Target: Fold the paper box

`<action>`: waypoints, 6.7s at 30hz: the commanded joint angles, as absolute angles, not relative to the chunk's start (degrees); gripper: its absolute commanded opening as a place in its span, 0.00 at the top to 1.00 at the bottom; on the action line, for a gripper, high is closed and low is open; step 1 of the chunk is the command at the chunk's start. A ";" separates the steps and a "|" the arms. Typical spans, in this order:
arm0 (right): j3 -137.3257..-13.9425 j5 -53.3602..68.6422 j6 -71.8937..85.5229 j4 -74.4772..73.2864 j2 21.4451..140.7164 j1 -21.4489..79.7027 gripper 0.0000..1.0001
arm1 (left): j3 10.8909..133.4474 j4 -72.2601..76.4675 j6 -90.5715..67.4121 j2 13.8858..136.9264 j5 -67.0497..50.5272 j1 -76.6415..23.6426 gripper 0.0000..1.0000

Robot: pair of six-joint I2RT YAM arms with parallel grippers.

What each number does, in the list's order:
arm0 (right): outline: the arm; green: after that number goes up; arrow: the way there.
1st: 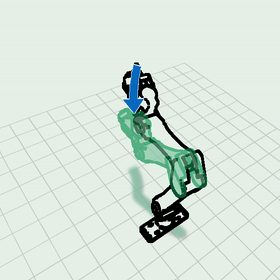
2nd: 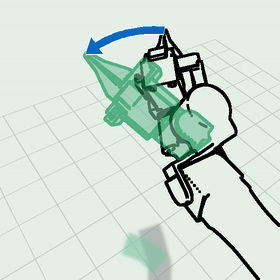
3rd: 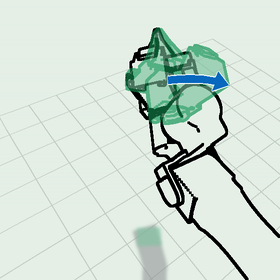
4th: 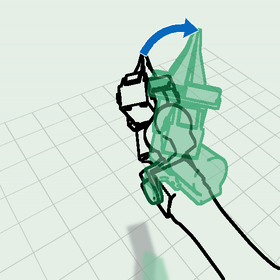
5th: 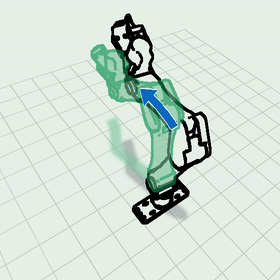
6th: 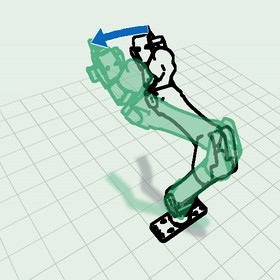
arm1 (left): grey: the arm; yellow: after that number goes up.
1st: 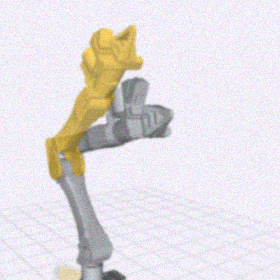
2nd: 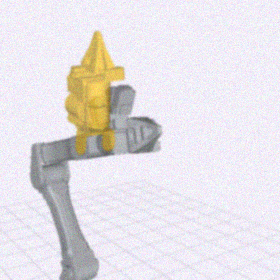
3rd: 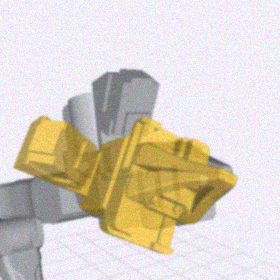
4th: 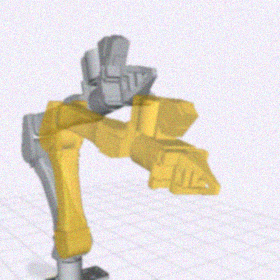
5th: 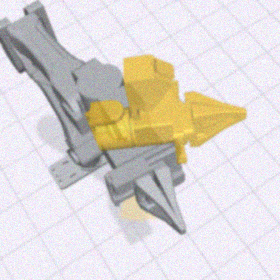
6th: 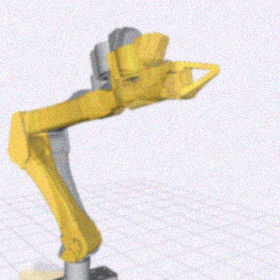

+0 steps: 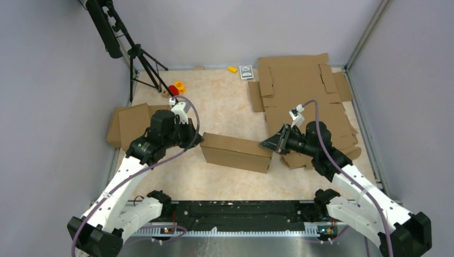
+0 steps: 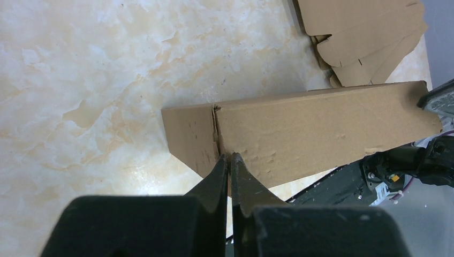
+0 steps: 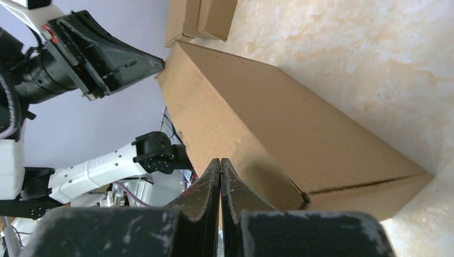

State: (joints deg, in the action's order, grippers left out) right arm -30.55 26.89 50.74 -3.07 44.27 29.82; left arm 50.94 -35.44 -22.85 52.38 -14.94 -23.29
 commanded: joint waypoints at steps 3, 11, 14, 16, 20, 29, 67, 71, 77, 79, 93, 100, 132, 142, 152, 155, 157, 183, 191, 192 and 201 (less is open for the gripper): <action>-38.82 28.74 46.90 -5.98 45.48 29.46 1.00 | 48.61 -42.58 -22.35 53.35 -13.98 -23.38 1.00; -23.76 29.25 51.36 1.64 45.41 29.44 1.00 | 49.08 -42.67 -22.24 53.78 -14.49 -23.38 1.00; -27.01 28.90 47.95 -2.30 47.16 29.44 1.00 | 49.18 -42.78 -22.15 53.77 -14.50 -23.33 1.00; -31.22 28.29 46.46 -4.97 47.29 29.44 1.00 | 49.15 -42.80 -22.15 53.69 -14.57 -23.37 1.00; -39.49 29.12 43.75 -9.39 48.34 29.45 1.00 | 48.94 -42.67 -22.23 53.38 -14.59 -23.37 1.00; -27.97 29.45 48.43 -3.38 47.54 29.44 1.00 | 48.82 -42.63 -22.11 52.99 -14.95 -23.38 1.00; -31.20 27.74 42.99 -6.53 51.11 29.44 1.00 | 53.56 -43.20 -22.95 52.10 -15.42 -23.33 1.00; -31.55 27.64 42.81 -6.71 51.11 29.44 1.00 | 59.30 -45.25 -22.51 51.77 -15.64 -23.37 1.00; -31.06 27.76 43.05 -6.01 50.89 29.44 1.00 | 57.13 -42.07 -22.21 53.06 -16.30 -23.35 1.00; -31.03 27.77 43.07 -6.13 50.83 29.44 1.00 | 54.88 -41.45 -22.40 54.09 -16.31 -23.38 1.00; -31.99 27.81 42.81 -5.85 51.20 29.44 1.00 | 62.20 -44.65 -19.09 54.75 -20.01 -23.37 1.00; -32.93 28.26 42.74 -5.78 51.56 29.44 1.00 | 61.57 -41.34 -18.59 58.15 -22.77 -23.37 1.00; -47.86 32.37 38.85 -3.48 63.24 36.57 1.00 | 55.52 -37.33 -17.99 50.45 -20.53 -23.37 1.00; -46.39 33.11 39.42 -3.33 60.48 36.56 1.00 | 50.14 -30.50 -20.02 48.76 -25.70 -23.37 1.00; -36.75 32.56 42.38 1.53 62.96 36.56 1.00 | 46.57 -32.82 -20.45 52.39 -23.02 -23.38 1.00; -39.66 31.42 40.84 -1.73 61.34 36.56 1.00 | 48.86 -34.28 -18.94 50.56 -22.92 -23.34 1.00; -41.90 30.53 39.37 -5.51 60.30 36.56 1.00 | 51.11 -36.00 -17.80 49.43 -22.31 -23.37 1.00; -48.83 -0.31 42.63 -37.70 50.67 36.56 0.25 | 47.34 -28.75 -26.55 49.39 -17.52 -22.74 0.01; -45.71 10.36 41.16 -23.98 53.10 36.56 0.56 | 43.64 -24.33 -28.35 54.01 -25.81 -21.70 0.21; -46.50 11.12 40.65 -23.34 54.22 36.56 0.58 | 43.70 -23.56 -28.53 54.31 -26.43 -21.55 0.25; -54.19 7.43 32.92 -14.54 62.09 36.56 0.68 | 49.77 -17.66 -25.96 54.29 -23.14 -21.37 0.43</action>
State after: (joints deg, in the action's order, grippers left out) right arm -48.90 5.21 38.20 -25.23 58.81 35.53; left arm 44.51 -23.99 -28.18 53.89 -20.21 -20.03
